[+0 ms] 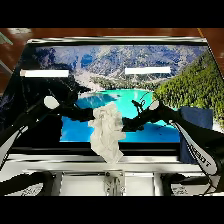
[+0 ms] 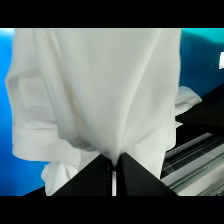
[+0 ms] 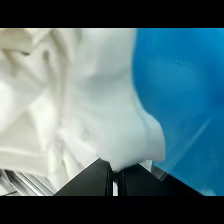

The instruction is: Fold the shirts.

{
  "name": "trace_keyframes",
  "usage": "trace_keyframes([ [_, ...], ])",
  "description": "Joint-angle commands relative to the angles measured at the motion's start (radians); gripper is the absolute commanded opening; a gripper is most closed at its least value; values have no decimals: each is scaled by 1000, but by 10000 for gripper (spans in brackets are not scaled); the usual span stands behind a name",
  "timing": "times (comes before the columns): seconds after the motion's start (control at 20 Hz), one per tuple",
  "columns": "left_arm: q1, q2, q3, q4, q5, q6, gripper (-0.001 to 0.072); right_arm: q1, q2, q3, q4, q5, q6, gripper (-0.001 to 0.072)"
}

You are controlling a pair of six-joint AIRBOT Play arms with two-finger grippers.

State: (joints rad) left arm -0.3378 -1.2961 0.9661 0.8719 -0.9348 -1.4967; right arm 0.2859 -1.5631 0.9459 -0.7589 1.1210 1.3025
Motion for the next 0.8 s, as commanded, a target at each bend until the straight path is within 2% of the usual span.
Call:
trace_keyframes([
  [0.0, 39, 77, 116, 105, -97, 22, 43, 3, 77, 137, -235, 83, 30, 78],
  [0.15, 66, 177, 364, 280, -234, 19, 43, -1, 248, 348, -589, 115, 98, 78],
  [0.25, 65, 249, 577, 365, -299, 19, 43, -22, 376, 517, -743, 95, 125, 78],
  [0.5, 65, 396, 968, 371, -273, 0, 43, -46, 611, 877, -769, -19, 137, 78],
  [0.65, 65, 467, 1009, 381, -298, 0, 44, -46, 688, 941, -769, -12, 174, 78],
  [0.75, 65, 491, 1009, 463, -402, -36, 44, -46, 722, 941, -790, 41, 188, 78],
])
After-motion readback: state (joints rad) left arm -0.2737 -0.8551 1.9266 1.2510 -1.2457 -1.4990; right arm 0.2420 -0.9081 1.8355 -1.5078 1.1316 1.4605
